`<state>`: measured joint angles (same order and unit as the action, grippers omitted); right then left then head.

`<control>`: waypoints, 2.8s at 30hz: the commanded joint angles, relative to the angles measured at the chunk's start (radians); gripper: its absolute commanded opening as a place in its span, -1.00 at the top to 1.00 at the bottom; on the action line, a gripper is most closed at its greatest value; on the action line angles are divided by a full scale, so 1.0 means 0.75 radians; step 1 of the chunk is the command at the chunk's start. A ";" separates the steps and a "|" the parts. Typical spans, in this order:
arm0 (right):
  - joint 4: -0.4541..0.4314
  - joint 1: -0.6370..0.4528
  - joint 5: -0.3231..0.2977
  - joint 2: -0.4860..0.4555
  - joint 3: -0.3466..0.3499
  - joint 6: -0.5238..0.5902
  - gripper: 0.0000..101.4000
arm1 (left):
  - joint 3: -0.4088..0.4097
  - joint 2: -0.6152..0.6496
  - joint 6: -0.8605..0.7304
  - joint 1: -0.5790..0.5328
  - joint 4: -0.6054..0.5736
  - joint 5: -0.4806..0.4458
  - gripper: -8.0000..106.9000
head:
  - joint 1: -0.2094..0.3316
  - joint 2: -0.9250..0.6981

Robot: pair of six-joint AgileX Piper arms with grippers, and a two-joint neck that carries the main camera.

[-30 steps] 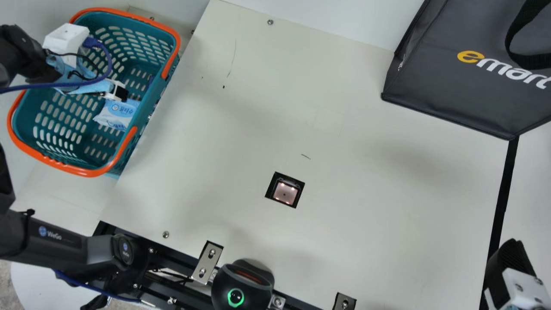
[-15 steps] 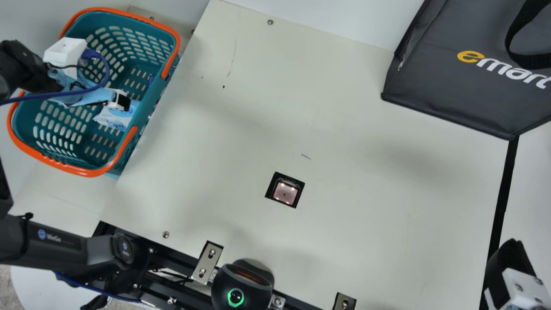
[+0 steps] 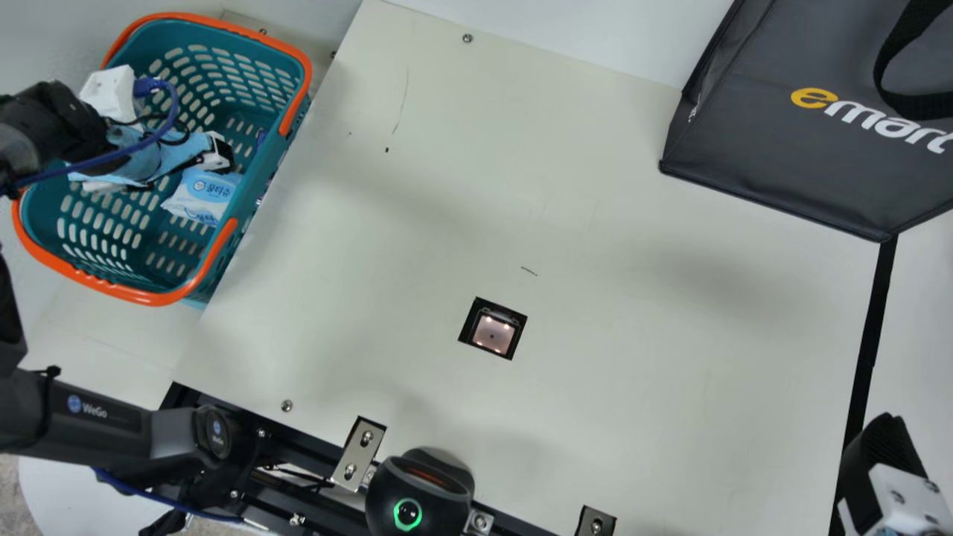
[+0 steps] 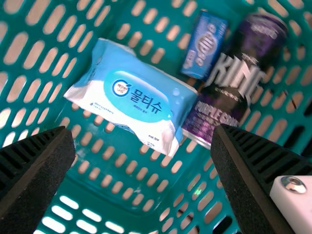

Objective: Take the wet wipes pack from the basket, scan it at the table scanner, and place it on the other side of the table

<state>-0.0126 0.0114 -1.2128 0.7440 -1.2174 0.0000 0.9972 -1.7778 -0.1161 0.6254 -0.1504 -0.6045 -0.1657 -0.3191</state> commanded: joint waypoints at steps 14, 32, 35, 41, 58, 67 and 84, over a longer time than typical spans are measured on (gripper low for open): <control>0.000 0.000 0.000 0.000 0.000 0.000 -0.87 | -0.009 -0.058 0.753 -0.026 0.153 0.080 -0.71 | 0.037 -0.003; 0.000 0.000 -0.001 0.000 0.000 0.000 -0.87 | 0.107 -0.278 1.251 -0.090 0.267 0.039 -0.71 | 0.037 -0.003; 0.000 0.000 -0.001 0.000 0.000 0.000 -0.87 | 0.124 -0.315 1.292 -0.096 0.277 0.040 -0.71 | 0.037 -0.003; 0.000 0.000 -0.001 0.000 0.000 0.000 -0.87 | 0.150 -0.384 1.351 -0.106 0.304 0.057 -0.71 | 0.037 -0.003; 0.000 0.000 -0.001 0.000 0.000 0.000 -0.87 | 0.209 -0.534 1.458 -0.122 0.379 0.118 -0.71 | 0.037 -0.003; 0.000 0.000 -0.001 0.000 0.000 0.000 -0.87 | 0.232 -0.565 1.465 -0.127 0.373 0.118 -0.24 | 0.037 -0.003; 0.000 0.000 -0.001 0.000 0.000 0.000 -0.87 | 0.194 -0.515 1.472 -0.123 0.406 0.111 1.00 | 0.037 -0.003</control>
<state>-0.0126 0.0114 -1.2133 0.7440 -1.2174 0.0000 1.1458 -2.1726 0.9925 0.5330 0.1528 -0.5211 -0.1657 -0.3191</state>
